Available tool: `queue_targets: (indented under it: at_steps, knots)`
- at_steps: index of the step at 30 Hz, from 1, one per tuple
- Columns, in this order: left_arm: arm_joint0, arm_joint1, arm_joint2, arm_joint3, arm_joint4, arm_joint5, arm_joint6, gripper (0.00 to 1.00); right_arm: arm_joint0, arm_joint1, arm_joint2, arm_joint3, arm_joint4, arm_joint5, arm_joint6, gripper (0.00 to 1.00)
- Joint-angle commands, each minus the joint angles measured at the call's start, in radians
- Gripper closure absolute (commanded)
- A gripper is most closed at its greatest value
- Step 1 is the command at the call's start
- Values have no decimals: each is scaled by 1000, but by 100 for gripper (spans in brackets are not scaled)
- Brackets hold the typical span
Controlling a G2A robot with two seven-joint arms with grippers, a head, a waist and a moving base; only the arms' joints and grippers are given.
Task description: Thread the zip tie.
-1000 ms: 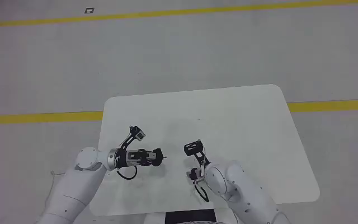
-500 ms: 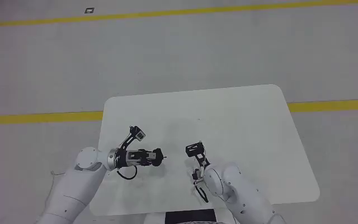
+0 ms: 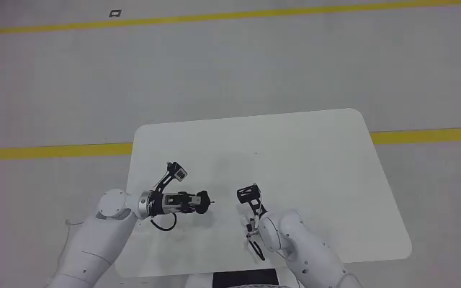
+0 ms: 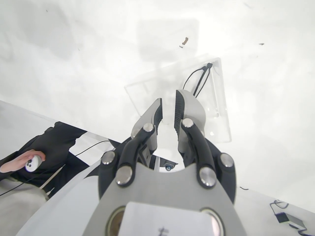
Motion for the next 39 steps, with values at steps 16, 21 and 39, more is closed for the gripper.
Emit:
queue_targets:
  at_steps: [16,21,39]
  knots:
    - [0,0,0,0,0,0,0,100,-11,-37,14,35,-76,0,3,84]
    - [0,0,0,0,0,0,0,100,-16,-50,14,40,-103,0,2,85]
    - [0,0,0,0,0,0,0,100,-5,-88,8,78,-166,0,15,86]
